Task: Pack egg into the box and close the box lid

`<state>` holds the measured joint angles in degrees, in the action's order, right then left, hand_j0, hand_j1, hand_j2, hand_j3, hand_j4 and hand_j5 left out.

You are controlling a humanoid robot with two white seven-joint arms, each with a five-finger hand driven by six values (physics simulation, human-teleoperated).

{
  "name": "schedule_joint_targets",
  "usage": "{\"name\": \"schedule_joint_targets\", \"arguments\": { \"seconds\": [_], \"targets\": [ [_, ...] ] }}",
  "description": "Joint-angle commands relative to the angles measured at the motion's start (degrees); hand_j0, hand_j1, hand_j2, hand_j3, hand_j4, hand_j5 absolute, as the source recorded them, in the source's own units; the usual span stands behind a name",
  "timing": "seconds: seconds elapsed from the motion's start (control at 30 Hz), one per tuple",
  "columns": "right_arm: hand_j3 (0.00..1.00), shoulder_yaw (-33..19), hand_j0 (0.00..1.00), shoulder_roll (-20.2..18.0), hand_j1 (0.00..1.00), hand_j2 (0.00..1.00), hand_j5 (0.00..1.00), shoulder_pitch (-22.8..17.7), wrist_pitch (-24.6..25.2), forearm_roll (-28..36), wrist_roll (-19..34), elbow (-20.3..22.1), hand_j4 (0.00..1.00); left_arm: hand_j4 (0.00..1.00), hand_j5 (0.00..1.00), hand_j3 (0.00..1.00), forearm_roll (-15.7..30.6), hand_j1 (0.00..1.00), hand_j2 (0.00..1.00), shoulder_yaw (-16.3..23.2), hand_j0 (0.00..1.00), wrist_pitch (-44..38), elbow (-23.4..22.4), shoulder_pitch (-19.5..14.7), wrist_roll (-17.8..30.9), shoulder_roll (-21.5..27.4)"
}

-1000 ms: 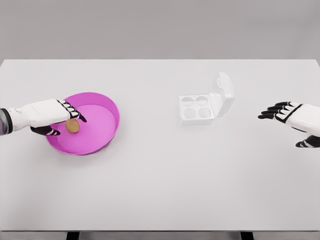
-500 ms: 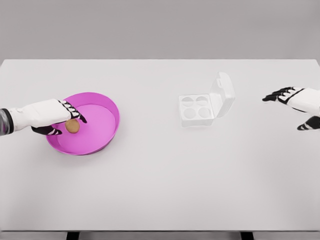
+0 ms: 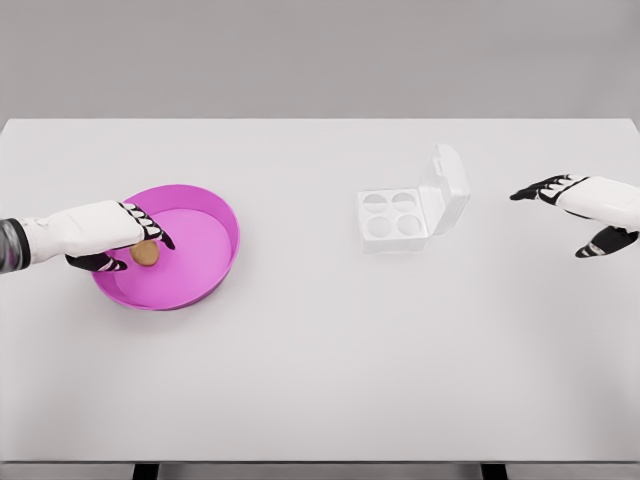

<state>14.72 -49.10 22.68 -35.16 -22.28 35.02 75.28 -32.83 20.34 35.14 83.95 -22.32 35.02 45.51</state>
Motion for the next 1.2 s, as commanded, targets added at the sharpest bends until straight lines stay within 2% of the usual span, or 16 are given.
{"name": "schedule_joint_targets", "arguments": {
  "seconds": [0.0,0.23,0.33,1.17],
  "targets": [
    [1.00,0.0,1.00,0.0,1.00,1.00,1.00,0.0,0.2,0.3,0.0,0.0,1.00,0.76,0.76,0.76,0.0,0.76,0.76,0.1,0.76,-0.1,-0.5,0.1,0.0,0.0],
    [1.00,-0.2,1.00,-0.6,1.00,1.00,1.00,-0.3,0.2,0.4,0.0,0.7,1.00,0.76,0.76,0.76,-0.1,0.76,0.76,0.1,0.76,-0.1,-0.9,-0.2,0.0,-0.8],
    [1.00,-0.5,1.00,-2.4,1.00,1.00,1.00,-1.1,0.2,1.5,0.0,4.5,1.00,0.76,0.76,0.76,-0.1,0.76,0.76,0.1,0.76,-0.1,-0.9,-0.2,0.0,-0.8],
    [1.00,-0.4,1.00,-1.7,1.00,1.00,1.00,-0.7,0.2,1.4,0.0,4.1,1.00,0.71,0.71,0.71,-0.1,0.71,0.71,1.1,0.71,-0.1,-1.2,-0.3,0.0,-0.7]
  ]
}}
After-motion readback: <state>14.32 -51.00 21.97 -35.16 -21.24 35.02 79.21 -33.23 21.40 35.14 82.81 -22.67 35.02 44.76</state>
